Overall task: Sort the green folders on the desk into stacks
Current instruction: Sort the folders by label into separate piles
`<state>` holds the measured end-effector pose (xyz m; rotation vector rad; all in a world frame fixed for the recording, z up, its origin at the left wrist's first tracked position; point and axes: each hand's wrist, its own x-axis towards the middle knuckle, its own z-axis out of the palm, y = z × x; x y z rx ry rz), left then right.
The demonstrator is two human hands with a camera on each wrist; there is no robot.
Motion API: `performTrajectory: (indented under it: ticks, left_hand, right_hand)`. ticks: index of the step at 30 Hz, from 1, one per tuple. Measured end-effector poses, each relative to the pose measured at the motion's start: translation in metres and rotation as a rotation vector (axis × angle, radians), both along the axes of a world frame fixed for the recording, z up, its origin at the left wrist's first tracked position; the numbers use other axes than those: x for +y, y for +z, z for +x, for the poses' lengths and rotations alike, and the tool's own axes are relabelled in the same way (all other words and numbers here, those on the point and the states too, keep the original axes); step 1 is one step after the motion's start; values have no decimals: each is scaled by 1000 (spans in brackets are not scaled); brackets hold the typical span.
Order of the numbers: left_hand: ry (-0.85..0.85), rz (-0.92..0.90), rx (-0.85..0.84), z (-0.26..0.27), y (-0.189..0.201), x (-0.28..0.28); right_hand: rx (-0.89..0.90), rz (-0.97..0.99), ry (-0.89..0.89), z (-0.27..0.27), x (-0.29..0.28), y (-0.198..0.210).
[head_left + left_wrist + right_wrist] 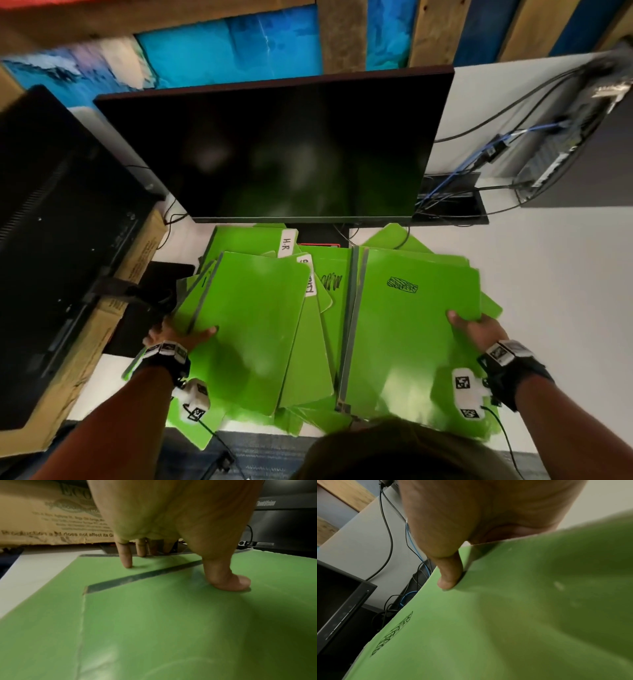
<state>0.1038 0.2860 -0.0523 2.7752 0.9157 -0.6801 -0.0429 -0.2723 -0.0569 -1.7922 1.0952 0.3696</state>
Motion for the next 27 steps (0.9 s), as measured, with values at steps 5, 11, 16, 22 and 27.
performTrajectory:
  ticks: [5,11,16,22,27]
  left_hand:
    - [-72,66,128,6,3,19]
    - [-117,-115,2,-4,4,25]
    - [-56,-630,-166,-7,14,10]
    - [-98,-995,-412,7,69,-16]
    - [-150,-1302,-469,8,113,-86]
  right_hand:
    - [-17,-6,12,-1,0,-1]
    - [-30,8,17,-2,-1,-1]
    - [-16,20,19,-2,-2,-2]
    - [-30,17,38,-4,-2,0]
    - [-50,1,64,-6,-3,0]
